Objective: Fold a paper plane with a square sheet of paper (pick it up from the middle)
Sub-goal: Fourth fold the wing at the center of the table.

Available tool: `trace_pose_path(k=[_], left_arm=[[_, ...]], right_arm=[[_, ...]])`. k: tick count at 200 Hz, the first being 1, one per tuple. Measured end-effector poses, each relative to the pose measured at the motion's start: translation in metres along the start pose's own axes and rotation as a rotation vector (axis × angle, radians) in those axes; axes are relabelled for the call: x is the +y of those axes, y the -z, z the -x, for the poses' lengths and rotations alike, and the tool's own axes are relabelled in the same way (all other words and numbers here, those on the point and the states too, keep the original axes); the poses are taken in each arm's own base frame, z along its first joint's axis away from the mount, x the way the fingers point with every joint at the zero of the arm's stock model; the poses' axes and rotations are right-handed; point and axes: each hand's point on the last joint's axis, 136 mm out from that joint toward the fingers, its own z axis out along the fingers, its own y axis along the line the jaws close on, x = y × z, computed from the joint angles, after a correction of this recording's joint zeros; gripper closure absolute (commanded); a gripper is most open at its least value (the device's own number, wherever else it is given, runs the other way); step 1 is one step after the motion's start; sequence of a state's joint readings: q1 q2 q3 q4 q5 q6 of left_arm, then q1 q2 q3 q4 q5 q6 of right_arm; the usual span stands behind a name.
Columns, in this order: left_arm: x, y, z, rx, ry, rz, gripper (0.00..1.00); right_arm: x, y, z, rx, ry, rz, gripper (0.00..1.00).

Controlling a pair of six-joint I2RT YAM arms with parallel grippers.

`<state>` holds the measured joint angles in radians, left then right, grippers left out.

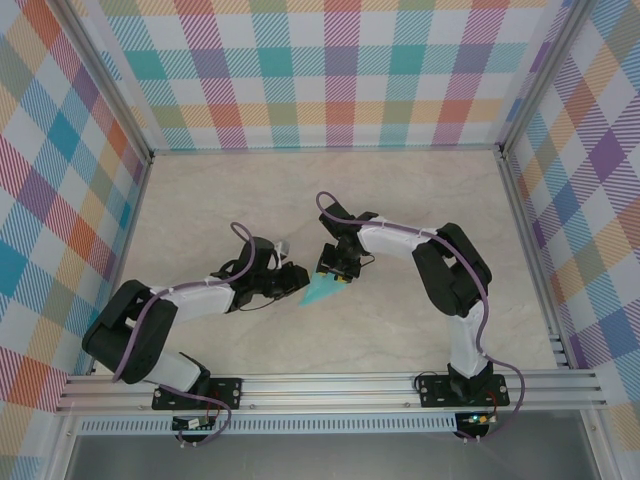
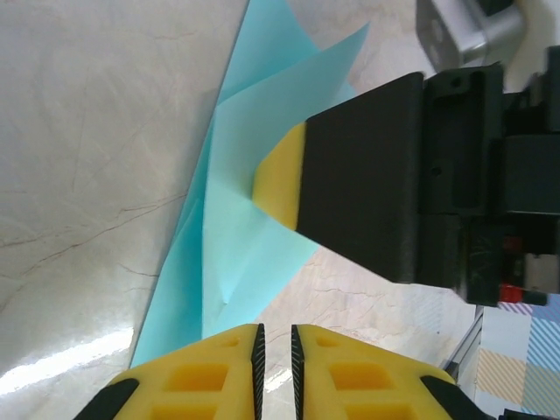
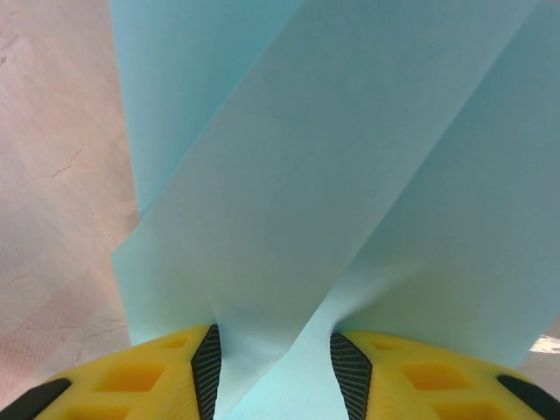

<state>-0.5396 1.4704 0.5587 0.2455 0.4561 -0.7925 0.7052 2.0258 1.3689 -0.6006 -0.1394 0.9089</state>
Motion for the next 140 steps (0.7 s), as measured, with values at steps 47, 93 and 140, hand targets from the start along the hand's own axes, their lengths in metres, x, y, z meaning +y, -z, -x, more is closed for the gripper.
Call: trace_pose_path(k=[47,93,140], left_arm=[[0.014,-0.011,-0.009,0.041,0.023,0.036,0.86],[0.003,-0.012,-0.004,0.029,0.001,0.007,0.86],[-0.006,-0.015,-0.009,0.044,-0.022,-0.018,0.86]], right_arm=[[-0.001,-0.001,-0.001,0.009,-0.008,-0.009,0.58],[-0.001,-0.001,-0.001,0.013,-0.019,-0.013,0.58],[-0.001,-0.001,-0.001,0.013,-0.025,-0.013,0.58]])
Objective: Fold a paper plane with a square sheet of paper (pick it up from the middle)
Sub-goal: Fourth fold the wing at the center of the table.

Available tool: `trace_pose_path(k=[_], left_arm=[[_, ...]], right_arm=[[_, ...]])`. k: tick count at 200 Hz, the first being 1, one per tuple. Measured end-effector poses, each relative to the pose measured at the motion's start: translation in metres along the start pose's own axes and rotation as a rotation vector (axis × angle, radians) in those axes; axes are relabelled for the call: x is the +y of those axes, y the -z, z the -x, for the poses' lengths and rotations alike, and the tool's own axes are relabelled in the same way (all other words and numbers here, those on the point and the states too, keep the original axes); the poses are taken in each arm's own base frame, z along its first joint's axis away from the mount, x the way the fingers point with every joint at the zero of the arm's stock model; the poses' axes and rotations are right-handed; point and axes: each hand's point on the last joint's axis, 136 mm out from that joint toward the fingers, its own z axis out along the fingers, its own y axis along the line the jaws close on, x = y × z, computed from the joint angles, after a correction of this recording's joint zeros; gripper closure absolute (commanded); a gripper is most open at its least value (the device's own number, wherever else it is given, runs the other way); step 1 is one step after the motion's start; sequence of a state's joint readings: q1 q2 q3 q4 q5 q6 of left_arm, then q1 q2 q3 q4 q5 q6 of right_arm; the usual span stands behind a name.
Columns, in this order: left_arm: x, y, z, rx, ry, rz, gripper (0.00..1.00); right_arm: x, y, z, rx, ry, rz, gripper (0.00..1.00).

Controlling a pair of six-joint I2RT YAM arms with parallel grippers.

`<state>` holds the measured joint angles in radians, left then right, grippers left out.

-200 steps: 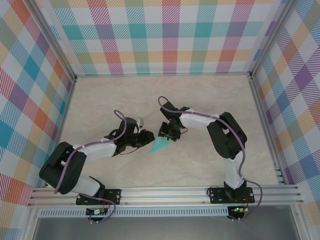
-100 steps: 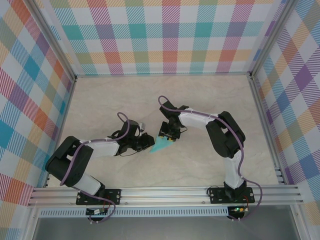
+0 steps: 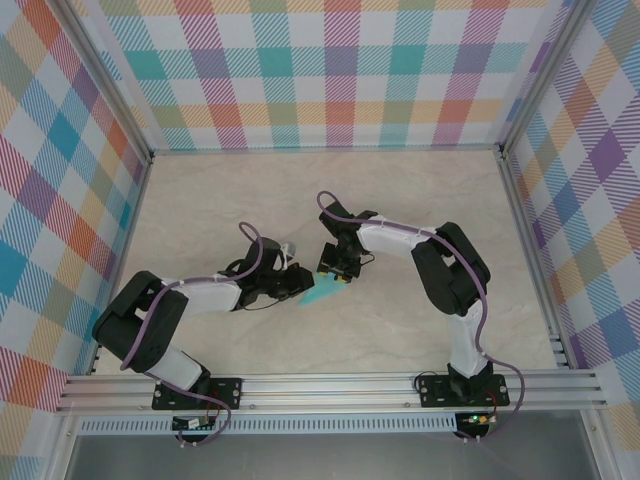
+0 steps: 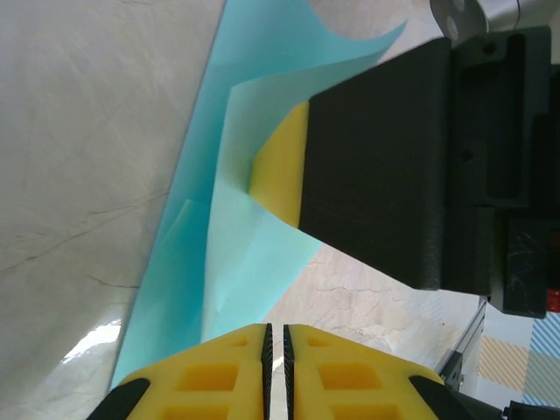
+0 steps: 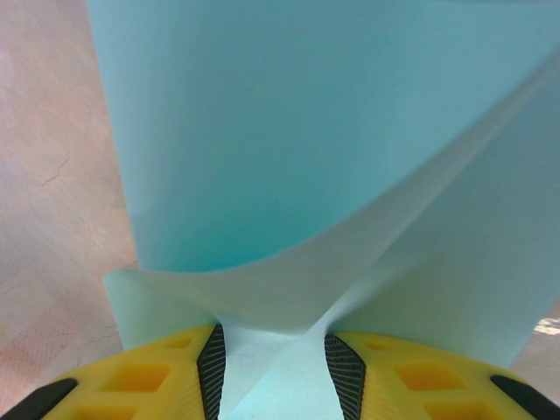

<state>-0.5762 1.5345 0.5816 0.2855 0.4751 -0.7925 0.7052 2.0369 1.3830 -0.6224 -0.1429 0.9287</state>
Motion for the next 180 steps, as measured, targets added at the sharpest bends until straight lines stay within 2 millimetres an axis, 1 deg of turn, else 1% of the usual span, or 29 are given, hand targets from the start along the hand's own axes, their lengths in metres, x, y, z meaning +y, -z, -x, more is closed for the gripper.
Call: trace_pose_path(k=[16,33,86,107,180], left_arm=[[-0.002,-0.004,-0.002,0.012,-0.005,-0.002,0.86],[0.001,-0.008,-0.002,0.020,-0.004,0.008,0.87],[0.020,-0.011,-0.002,0.010,0.002,0.092,0.91],[0.025,-0.013,-0.001,0.004,0.005,0.111,0.92],[0.028,-0.013,0.001,-0.005,0.005,0.133,0.93]], right_arm=[[0.000,0.000,0.000,0.000,-0.003,0.000,0.58],[0.000,0.000,0.000,0.002,-0.003,0.002,0.58],[0.000,0.000,-0.001,0.007,-0.009,0.003,0.58],[-0.002,-0.001,-0.001,0.009,-0.012,0.000,0.59],[-0.004,-0.002,-0.003,0.016,-0.022,0.000,0.61]])
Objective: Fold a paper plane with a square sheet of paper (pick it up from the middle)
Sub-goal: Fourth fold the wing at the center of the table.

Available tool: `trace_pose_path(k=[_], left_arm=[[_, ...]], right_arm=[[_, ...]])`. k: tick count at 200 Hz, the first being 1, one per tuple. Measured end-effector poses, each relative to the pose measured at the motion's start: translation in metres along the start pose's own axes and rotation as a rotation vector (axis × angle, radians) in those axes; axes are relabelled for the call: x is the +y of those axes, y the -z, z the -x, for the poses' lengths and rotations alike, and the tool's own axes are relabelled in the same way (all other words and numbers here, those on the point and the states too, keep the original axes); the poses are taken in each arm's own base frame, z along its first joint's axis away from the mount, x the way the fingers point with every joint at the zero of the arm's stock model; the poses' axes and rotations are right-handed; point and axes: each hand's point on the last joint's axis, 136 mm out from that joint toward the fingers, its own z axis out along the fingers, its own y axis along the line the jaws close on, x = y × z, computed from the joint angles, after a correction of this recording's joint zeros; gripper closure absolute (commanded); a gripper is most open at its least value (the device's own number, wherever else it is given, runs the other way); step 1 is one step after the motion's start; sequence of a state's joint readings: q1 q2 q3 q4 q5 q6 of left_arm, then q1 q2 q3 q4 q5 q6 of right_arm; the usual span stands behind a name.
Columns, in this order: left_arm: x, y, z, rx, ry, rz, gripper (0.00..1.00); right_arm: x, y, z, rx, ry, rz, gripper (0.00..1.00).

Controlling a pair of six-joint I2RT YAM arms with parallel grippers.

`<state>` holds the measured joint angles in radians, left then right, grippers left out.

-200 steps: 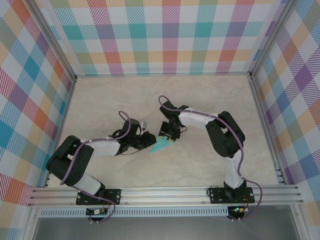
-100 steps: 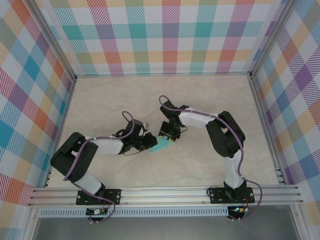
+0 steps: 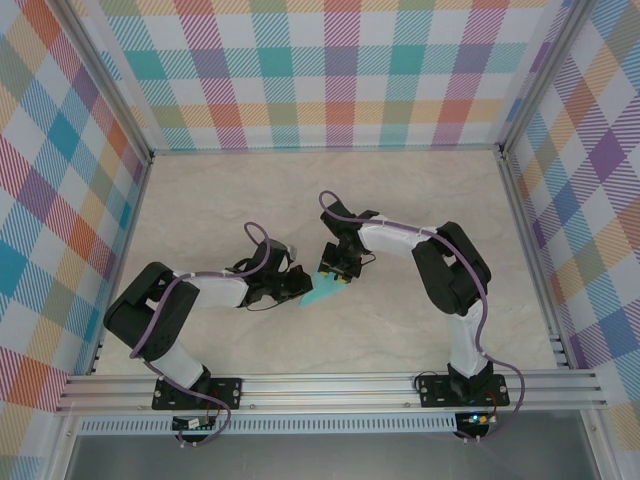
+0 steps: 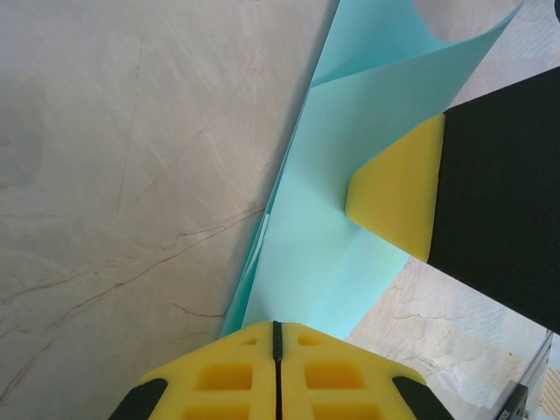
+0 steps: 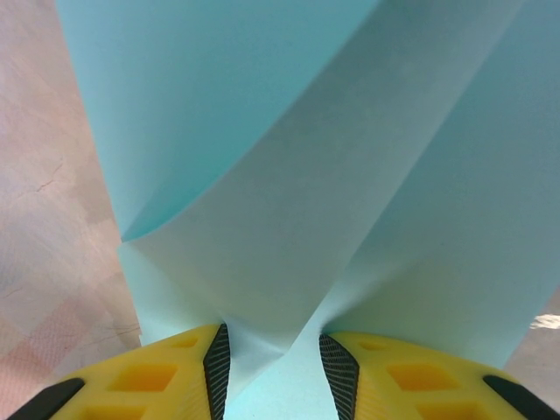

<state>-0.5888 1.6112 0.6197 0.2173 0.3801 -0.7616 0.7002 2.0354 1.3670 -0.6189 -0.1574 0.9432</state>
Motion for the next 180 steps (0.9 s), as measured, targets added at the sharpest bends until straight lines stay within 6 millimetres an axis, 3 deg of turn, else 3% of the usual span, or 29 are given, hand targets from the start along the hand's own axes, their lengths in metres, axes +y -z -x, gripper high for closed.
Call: trace_pose_path(k=[121,180], left_arm=[[0.003,-0.004,-0.003,0.021,-0.007,0.008,0.93],[-0.011,-0.003,0.008,-0.001,-0.025,-0.020,0.92]], right_arm=[[-0.001,0.000,0.000,0.007,-0.006,0.002,0.64],[-0.002,0.000,0.000,0.007,-0.007,0.001,0.66]])
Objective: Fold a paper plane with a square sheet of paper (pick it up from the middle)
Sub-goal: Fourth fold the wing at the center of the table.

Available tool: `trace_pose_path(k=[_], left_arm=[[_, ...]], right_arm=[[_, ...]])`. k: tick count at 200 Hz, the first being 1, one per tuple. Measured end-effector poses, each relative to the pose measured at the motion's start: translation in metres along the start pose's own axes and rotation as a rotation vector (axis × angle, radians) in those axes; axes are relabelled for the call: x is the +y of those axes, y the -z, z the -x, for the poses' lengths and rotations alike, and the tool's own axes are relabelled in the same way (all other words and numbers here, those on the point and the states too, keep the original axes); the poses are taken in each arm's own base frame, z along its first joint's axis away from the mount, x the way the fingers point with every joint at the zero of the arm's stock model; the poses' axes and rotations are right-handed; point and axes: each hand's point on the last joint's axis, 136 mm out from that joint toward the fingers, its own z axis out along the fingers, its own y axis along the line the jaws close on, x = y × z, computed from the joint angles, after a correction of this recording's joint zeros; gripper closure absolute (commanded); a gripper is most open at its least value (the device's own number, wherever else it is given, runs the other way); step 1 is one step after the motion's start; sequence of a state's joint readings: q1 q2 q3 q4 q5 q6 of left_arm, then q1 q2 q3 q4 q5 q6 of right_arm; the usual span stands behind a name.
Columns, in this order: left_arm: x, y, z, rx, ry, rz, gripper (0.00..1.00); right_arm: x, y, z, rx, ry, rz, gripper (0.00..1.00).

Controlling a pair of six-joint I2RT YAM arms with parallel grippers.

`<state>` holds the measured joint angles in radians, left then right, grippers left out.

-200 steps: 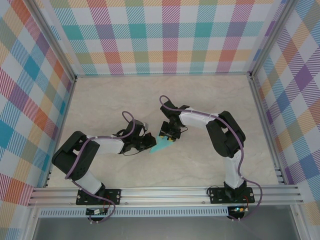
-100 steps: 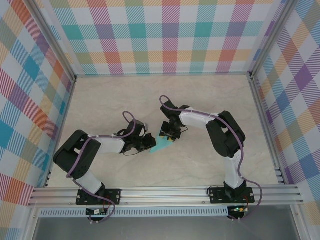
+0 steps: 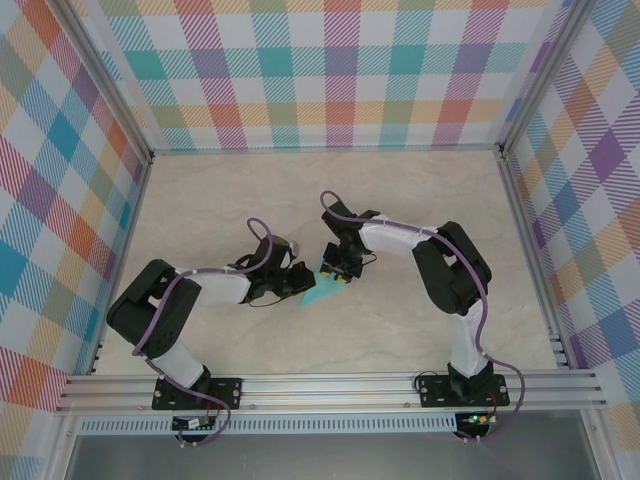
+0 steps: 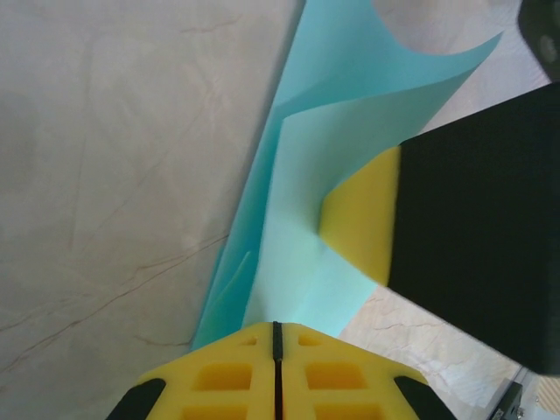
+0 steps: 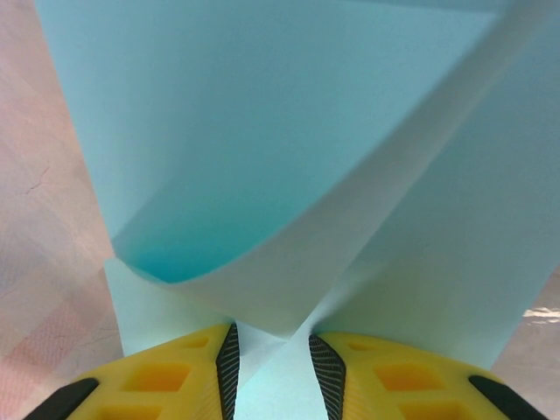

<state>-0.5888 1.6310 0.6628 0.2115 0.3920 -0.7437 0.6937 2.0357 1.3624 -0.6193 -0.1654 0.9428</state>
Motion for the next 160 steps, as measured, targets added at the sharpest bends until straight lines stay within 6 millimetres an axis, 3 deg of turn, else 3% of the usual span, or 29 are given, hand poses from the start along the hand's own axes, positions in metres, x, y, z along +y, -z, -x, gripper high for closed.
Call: trace_pose_path(k=[160], left_arm=[[0.008,-0.012,0.000,0.024,0.015,0.029,0.96]], right_arm=[[-0.001,0.000,0.000,0.000,-0.001,0.000,0.67]])
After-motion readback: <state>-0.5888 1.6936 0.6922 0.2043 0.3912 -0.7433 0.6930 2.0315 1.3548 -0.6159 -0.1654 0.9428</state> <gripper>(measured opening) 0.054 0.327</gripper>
